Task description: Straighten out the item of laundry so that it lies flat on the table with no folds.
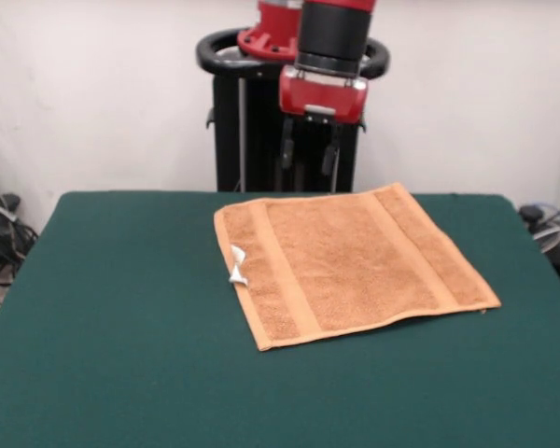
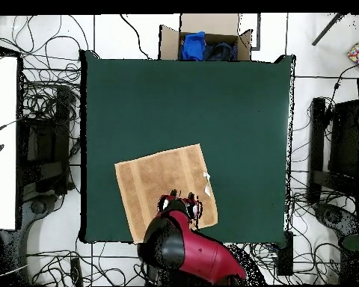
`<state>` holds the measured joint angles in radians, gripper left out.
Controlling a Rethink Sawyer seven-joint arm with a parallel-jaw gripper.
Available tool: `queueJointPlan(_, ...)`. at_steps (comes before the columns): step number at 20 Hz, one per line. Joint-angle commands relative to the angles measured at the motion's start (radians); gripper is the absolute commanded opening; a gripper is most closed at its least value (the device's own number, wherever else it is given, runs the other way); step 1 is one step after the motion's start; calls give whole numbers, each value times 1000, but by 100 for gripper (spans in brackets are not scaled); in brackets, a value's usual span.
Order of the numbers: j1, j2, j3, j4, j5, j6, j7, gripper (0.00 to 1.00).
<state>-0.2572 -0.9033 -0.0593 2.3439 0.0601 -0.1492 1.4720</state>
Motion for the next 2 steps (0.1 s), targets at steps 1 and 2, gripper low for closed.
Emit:
queueJointPlan(1,-25,42,120,-7,-40,53,184,100)
queueJointPlan(2,-22,45,119,-8,-34,55,189,100)
